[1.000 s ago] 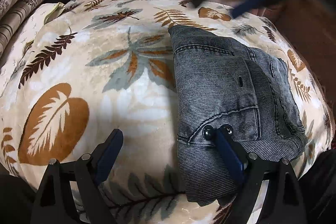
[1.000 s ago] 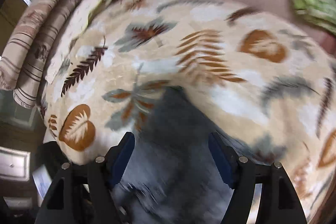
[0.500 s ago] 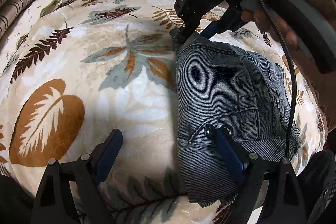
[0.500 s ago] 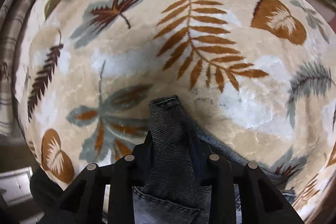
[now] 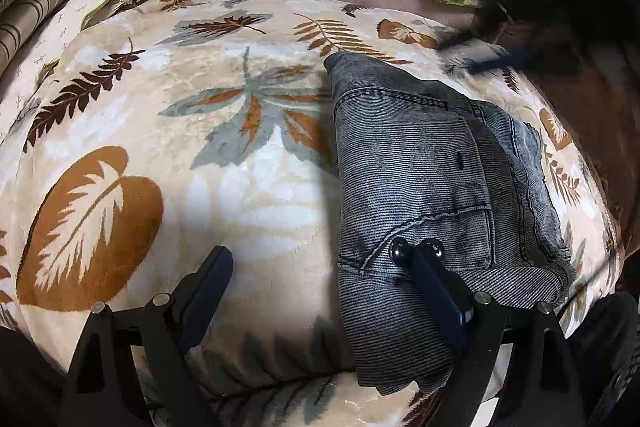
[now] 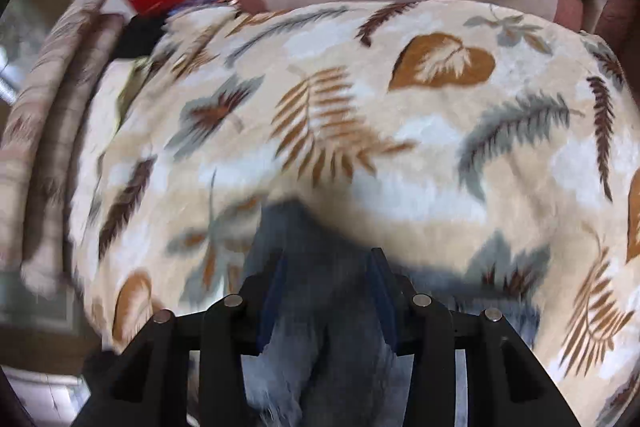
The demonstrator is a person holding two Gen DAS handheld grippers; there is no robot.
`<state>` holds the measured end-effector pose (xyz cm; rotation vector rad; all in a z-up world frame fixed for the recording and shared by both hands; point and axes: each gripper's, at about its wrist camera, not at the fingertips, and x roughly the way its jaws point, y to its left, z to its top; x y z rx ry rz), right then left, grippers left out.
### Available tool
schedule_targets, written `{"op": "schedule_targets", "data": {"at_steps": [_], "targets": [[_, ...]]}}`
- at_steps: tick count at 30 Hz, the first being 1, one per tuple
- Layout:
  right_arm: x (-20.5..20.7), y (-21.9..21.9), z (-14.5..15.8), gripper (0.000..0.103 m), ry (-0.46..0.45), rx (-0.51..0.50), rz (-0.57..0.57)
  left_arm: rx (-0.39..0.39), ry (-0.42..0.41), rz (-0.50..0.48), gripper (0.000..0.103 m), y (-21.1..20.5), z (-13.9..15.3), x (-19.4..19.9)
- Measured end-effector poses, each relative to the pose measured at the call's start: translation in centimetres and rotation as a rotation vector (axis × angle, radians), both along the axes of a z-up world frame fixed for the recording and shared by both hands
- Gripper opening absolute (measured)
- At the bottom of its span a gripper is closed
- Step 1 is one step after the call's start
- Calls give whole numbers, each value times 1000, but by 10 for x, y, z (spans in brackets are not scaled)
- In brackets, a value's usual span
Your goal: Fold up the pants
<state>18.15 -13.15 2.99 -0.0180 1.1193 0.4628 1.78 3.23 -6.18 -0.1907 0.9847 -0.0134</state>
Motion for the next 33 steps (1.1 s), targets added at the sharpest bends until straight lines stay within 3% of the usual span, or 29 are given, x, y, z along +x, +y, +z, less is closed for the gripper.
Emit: {"op": "schedule_targets", "data": {"at_steps": [3,5,10,13,15,17,18,21,24,26,28,29,33], "targets": [[-11,-24,-39,42,26,-114,-22,-29,6,8,90,2,1,1],[-13,-33,-54,42,34,-75,10,-44,25,14,90,5,5,2],[-53,-35,-17,45,-105,-61,15,-27,25,19,90,5,11,-2],[-87,-47,-17,51,-159,-40,26,-15,24,23,90,6,13,-4],[-112,-52,-39,61,-164,-83,38,-15,24,34,90,7,14,-4],[-123,-51,-76,62,-110,-173,82,-18,28,30,90,6,14,-4],[-133,-57,-74,64,-189,-138,76,-9,26,33,90,6,14,-5],[-135,-64,-59,66,-178,-121,42,13,24,31,90,3,14,-7],[-149,-73,-37,66,-255,-55,14,18,23,34,90,3,15,-8],[-157,-74,-39,76,-278,-42,19,20,24,39,90,3,15,-9],[-149,-68,-75,83,-175,-111,45,16,31,31,90,1,15,-9],[-146,-74,-80,87,-180,-72,23,25,27,31,90,0,17,-10],[-141,-77,-72,87,-145,-41,-6,38,-33,48,90,1,35,-17]]}}
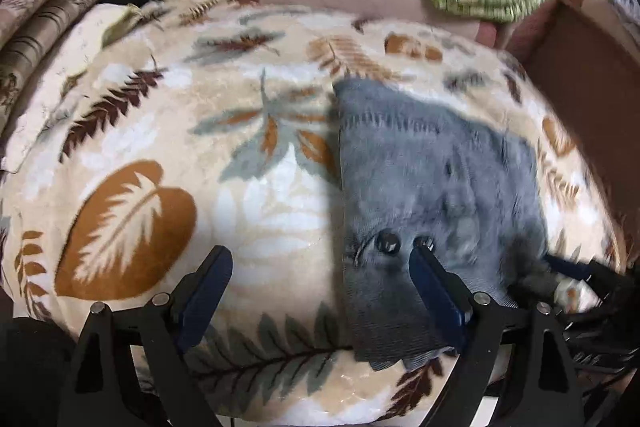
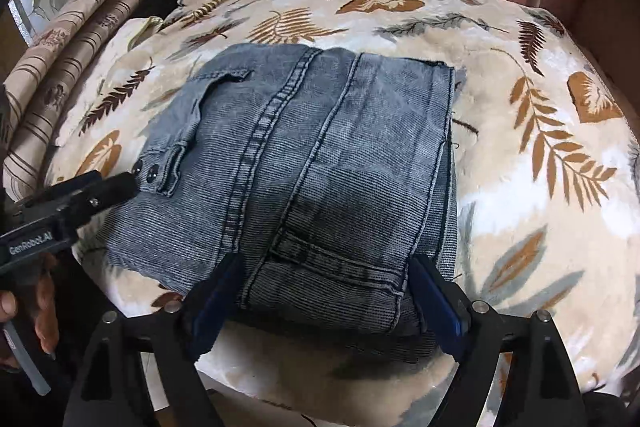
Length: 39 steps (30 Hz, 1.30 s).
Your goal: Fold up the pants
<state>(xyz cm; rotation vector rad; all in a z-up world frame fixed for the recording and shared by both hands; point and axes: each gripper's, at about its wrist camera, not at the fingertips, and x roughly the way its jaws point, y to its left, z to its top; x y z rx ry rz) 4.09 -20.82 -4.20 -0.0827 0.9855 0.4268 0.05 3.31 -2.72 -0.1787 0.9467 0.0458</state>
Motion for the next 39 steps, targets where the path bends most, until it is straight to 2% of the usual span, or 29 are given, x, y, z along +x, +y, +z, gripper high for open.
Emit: {"op": "schedule_targets", "data": {"at_steps": [2,3,5,6,7,8,12,16,19,21,23,24,28,32,35,37,38,39], "targets": [[3,-3,-1,87,4,18,10,-8,-24,-8,90,-2,5,-1],[5,-6,-4,87,12,40,10,16,-11,-14,90,-5,2,1],[3,-12,-3,87,25,62,9,102,85,-74,91,-22,-20,8],[4,-14,-3,87,40,67,11,156,66,-87,91,-28,-26,7],[6,-17,-1,87,57,70,10,161,35,-86,91,-28,-24,5],[8,-19,2,87,69,82,8,152,49,-81,91,-26,-24,7],[20,-31,40,87,-4,156,-41,131,58,-76,91,-23,-25,8],[62,-24,71,87,-101,142,-76,144,54,-80,91,-24,-25,9],[108,-21,58,87,-72,82,-155,140,53,-79,91,-25,-25,7],[138,-16,20,88,15,-78,-208,140,50,-81,91,-24,-25,7],[146,-23,-1,95,85,-34,-227,144,48,-84,91,-25,-25,7],[145,-25,3,95,84,-24,-236,142,47,-87,91,-24,-25,7],[121,-20,25,95,-4,-88,-197,123,48,-81,91,-23,-27,8],[74,-28,45,95,-73,-46,-154,123,49,-79,91,-23,-27,8],[40,-24,34,95,-86,-86,-118,125,48,-75,91,-24,-27,8],[29,-14,1,95,-61,-241,-79,134,51,-75,91,-26,-28,8],[26,-14,-7,95,-68,-244,-71,136,44,-75,91,-26,-27,7],[25,-19,-3,95,-73,-207,-96,141,45,-77,91,-26,-26,7]]}}
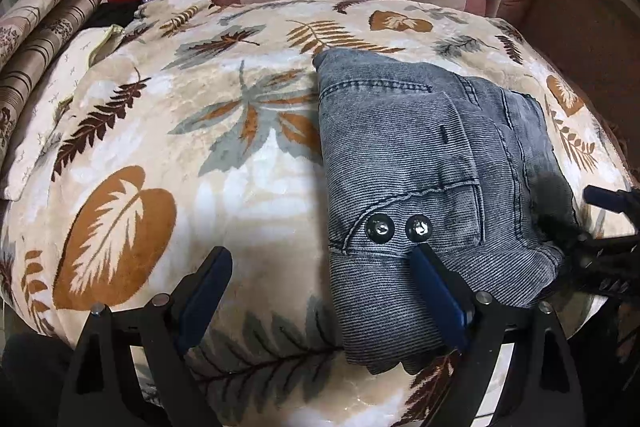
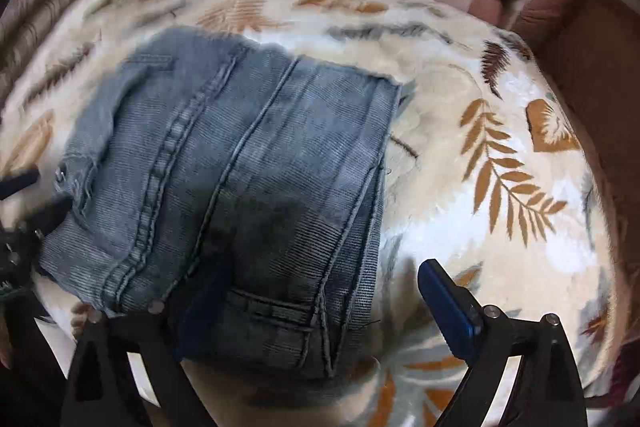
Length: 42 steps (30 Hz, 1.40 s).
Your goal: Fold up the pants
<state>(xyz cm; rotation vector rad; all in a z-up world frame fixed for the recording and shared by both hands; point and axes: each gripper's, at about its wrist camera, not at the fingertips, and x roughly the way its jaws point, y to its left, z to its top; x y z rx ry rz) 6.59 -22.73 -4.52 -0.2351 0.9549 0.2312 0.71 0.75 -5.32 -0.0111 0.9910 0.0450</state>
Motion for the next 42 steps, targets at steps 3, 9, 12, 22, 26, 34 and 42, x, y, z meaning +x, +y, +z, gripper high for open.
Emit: {"op": "schedule_targets", "data": {"at_steps": [3,9,12,22,26,34,42], "targets": [[-7,-1,22,95,-51,8,-10,-13,11,7,91,2,0,2],[-34,19,12,96,-64,-2,70,-13,15,3,91,1,2,2],[-30,14,-3,96,-11,63,27,-37,-8,12,91,4,14,-2],[-27,10,9,97,-32,63,42,38,3,-39,91,-13,4,1],[-29,-8,40,97,-160,120,-12,49,-9,-39,91,-14,4,-1],[-17,0,-6,101,-48,-21,-18,38,-7,-36,91,-12,3,0],[-5,-32,4,101,11,157,-51,-66,-31,-57,91,3,20,-2]]}}
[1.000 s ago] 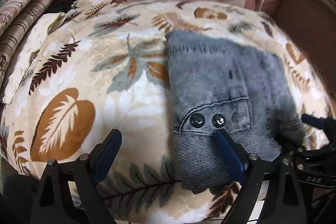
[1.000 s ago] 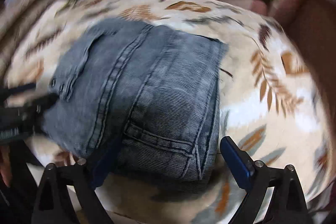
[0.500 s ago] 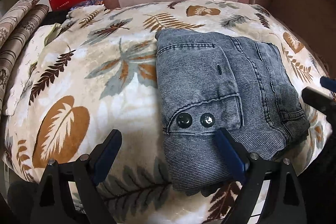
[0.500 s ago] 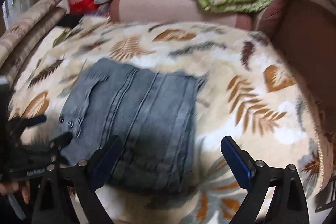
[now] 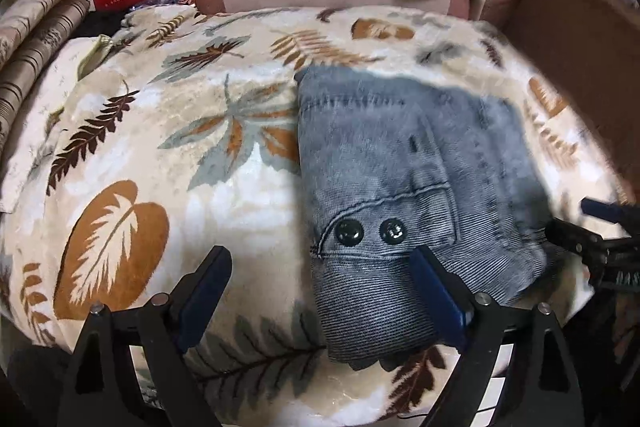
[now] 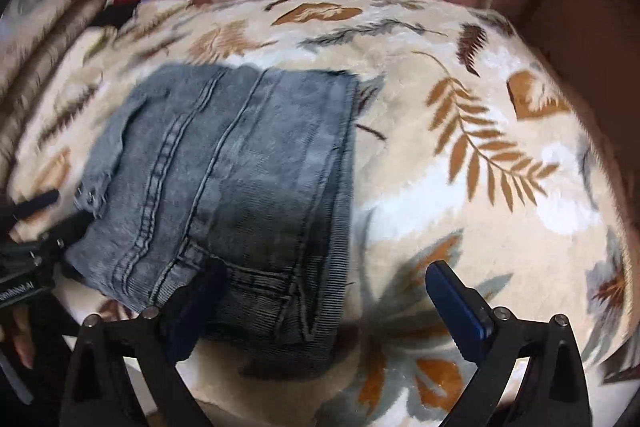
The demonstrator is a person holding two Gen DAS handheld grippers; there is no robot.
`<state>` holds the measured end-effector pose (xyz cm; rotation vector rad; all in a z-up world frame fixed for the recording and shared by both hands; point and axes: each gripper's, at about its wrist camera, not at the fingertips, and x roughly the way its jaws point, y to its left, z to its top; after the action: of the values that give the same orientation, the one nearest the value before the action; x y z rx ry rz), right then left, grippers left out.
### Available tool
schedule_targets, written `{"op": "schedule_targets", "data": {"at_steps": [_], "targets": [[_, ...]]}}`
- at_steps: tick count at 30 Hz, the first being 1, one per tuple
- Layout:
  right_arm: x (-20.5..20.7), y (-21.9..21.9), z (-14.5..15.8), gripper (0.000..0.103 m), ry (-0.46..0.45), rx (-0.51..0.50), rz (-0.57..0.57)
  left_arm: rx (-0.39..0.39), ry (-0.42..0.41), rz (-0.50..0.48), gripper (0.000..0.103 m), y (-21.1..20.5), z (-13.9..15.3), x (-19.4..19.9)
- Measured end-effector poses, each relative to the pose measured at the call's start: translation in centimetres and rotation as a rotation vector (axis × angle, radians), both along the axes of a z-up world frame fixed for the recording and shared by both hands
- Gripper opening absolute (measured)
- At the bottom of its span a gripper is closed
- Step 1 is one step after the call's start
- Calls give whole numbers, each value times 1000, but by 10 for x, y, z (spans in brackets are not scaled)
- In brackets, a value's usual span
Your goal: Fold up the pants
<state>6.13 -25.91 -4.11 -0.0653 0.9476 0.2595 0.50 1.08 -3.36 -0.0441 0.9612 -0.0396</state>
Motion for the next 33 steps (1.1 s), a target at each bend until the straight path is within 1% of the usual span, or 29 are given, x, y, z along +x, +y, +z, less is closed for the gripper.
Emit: {"op": "schedule_targets", "data": {"at_steps": [2,3,5,7,8,9,10,12,13,15,16,17,19,20,21,22,23,26,27,29,30,31,32,33], "targets": [[2,-16,6,101,11,72,-20,-43,-42,14,91,12,11,0],[5,-26,9,101,21,114,-33,-79,-56,43,91,25,16,3],[11,-43,14,101,48,219,-50,-141,-42,89,91,43,16,11],[21,-56,14,101,116,380,-42,-223,10,134,91,61,8,25],[28,-60,11,101,161,476,-27,-276,37,147,91,68,1,32],[35,-60,9,101,195,546,-5,-338,75,156,91,74,-7,40],[43,-59,5,101,218,591,16,-385,113,159,91,76,-15,48],[62,-55,-4,100,260,619,12,-452,148,136,91,74,-23,57],[69,-55,-9,97,282,630,1,-469,159,126,91,71,-25,60],[85,-53,-20,89,346,696,-1,-485,171,97,91,62,-25,68],[86,-50,-23,87,362,704,6,-495,173,78,91,59,-26,71],[88,-46,-24,87,371,699,17,-506,179,65,91,56,-27,73],[89,-38,-26,79,381,685,43,-509,186,60,89,50,-30,79],[92,-37,-28,79,387,680,45,-511,181,55,88,50,-30,82],[94,-35,-31,78,391,675,39,-520,183,48,85,48,-30,84],[95,-34,-34,76,397,683,35,-524,192,43,73,47,-31,86],[96,-35,-35,76,397,689,33,-522,203,41,68,47,-32,88],[93,-31,-33,76,387,664,51,-498,200,34,68,43,-34,91],[93,-30,-35,77,387,656,51,-488,195,33,71,40,-34,92],[94,-33,-40,77,387,676,30,-481,188,29,77,36,-34,92],[94,-33,-41,77,391,688,19,-457,184,24,77,32,-33,92],[94,-32,-40,77,389,679,23,-416,183,18,77,26,-32,92],[93,-29,-38,77,383,654,33,-382,179,12,74,23,-30,91],[91,-24,-36,77,371,617,47,-371,175,-1,49,19,-29,91]]}}
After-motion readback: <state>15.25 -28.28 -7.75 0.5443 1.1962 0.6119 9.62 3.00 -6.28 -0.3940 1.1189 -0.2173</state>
